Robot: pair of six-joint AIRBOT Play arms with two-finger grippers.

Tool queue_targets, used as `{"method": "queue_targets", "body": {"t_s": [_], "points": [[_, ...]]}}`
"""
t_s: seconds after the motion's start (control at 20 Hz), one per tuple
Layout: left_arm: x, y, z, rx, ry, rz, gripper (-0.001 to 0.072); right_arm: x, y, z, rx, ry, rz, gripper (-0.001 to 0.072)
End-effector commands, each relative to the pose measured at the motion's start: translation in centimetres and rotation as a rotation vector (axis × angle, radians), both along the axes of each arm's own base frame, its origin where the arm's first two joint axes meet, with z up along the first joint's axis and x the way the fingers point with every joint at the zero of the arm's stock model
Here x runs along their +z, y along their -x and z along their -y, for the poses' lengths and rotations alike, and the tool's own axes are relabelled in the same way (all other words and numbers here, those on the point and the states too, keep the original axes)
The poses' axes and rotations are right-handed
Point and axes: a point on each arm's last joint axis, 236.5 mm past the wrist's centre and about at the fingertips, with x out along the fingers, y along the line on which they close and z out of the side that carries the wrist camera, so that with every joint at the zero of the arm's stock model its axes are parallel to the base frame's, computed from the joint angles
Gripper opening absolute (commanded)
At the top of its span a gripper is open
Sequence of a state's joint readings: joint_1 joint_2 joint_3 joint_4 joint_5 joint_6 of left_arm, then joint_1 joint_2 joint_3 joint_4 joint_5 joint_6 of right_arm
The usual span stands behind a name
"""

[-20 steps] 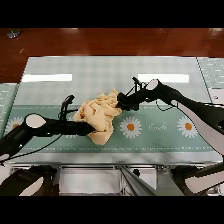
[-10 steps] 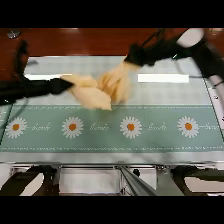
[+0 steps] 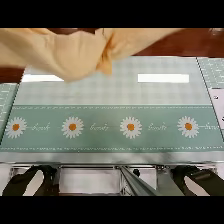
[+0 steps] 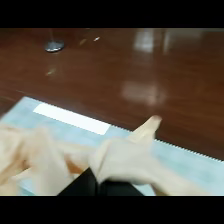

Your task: Fold the shirts.

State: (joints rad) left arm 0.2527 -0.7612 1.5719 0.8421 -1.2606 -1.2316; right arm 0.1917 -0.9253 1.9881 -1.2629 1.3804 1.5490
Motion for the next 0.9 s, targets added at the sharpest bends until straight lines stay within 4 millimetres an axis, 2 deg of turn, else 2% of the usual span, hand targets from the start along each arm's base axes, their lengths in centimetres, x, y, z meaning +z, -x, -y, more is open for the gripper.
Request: {"method": "queue_targets", "body": {"t_s": [0.0,0.1,0.2,0.3,0.5,0.55,0.65,0.75,0.85], "points": [[0.0,4.2,-5.4,0.277,-0.135,-0.016,0.0024,-1.2,7.1,4.3,-0.108,0.077,-0.035,0.0035],[-1.4,5.9,-6.5,0.339,-0.154,-0.041,0.0024,-4.3,8.6,5.3,-0.14,0.089,-0.133,0.0035],[-4.7,6.8,-6.4,0.345,-0.134,-0.125,0.0024,-8.1,9.1,5.4,-0.154,0.079,-0.236,0.0035],[-10.0,6.8,-6.4,0.341,-0.106,-0.251,0.0024,-13.4,9.0,5.4,-0.175,0.076,-0.371,0.0035],[-23.9,5.0,-6.1,0.324,0.0,-0.577,0.0024,-27.8,7.6,5.2,-0.209,0.122,-0.694,0.0035],[-27.0,4.4,-5.3,0.305,0.06,-0.629,0.0024,-31.4,6.7,5.1,-0.227,0.125,-0.746,0.0035],[-31.8,3.0,-3.4,0.266,0.181,-0.684,0.0024,-37.2,3.9,5.7,-0.297,0.126,-0.783,0.0035],[-35.5,1.2,-3.0,0.296,0.259,-0.704,0.0024,-41.1,0.9,6.4,-0.359,0.112,-0.818,0.0035],[-38.2,-0.5,-3.0,0.32,0.268,-0.731,0.0024,-43.7,-2.4,6.9,-0.405,0.065,-0.854,0.0035]]}}
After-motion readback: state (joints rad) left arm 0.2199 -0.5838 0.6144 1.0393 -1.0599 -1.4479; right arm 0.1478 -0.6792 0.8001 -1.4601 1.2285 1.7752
